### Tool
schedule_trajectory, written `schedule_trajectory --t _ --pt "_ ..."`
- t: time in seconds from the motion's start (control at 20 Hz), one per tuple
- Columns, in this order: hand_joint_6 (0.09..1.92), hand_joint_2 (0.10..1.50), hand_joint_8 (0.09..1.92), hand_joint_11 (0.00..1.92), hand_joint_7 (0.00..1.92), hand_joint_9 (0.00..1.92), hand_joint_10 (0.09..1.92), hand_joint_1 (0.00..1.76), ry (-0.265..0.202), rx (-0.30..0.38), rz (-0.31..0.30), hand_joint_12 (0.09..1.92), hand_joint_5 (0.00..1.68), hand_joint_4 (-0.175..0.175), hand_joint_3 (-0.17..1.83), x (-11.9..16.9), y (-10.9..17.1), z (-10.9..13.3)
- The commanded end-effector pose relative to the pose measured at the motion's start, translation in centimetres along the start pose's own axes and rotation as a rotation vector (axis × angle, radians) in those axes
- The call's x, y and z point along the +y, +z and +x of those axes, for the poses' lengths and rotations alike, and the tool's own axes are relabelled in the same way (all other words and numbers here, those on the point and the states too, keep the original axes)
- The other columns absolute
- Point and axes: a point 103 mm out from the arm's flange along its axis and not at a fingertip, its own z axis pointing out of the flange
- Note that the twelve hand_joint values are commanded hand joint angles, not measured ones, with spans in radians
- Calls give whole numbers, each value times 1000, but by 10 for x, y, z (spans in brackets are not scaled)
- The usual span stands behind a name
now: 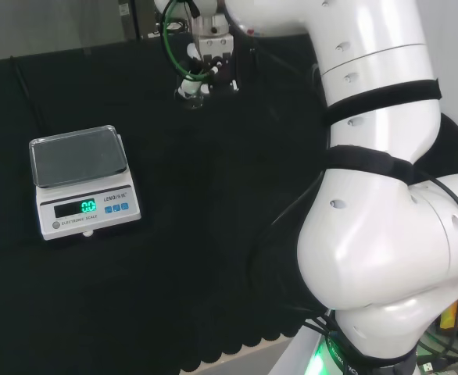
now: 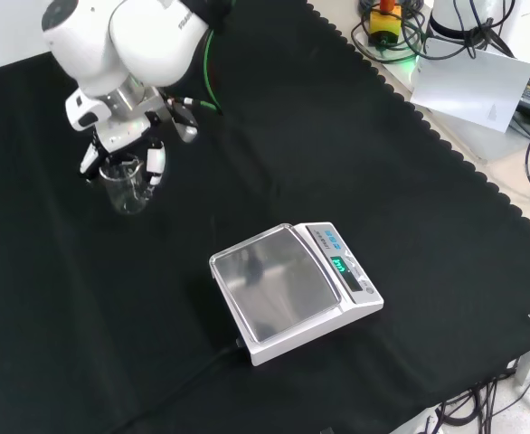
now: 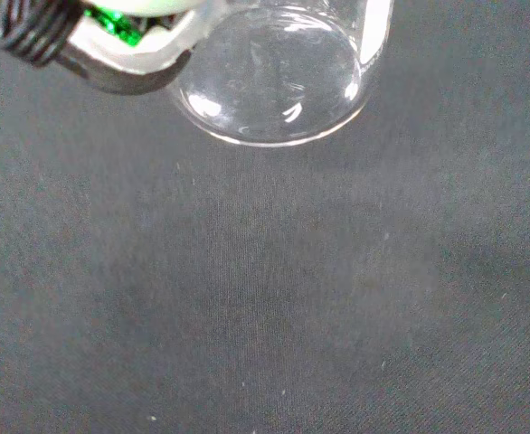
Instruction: Put the beaker on the electronic balance.
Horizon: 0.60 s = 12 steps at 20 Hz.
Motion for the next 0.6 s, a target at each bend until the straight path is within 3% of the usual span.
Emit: schedule_trajectory --t 0.05,0.35,0.6 --pt "1317 913 1553 1386 1049 1394 1108 1117 -4 1 -47 991 853 -175 568 -27 -39 -2" --pt "1321 910 1555 1388 1058 1398 1108 1117 -20 0 -48 992 852 -175 575 -33 -37 5" --pt "1322 906 1555 1390 1064 1401 1107 1116 -107 -15 -42 993 853 -175 582 -58 -35 34"
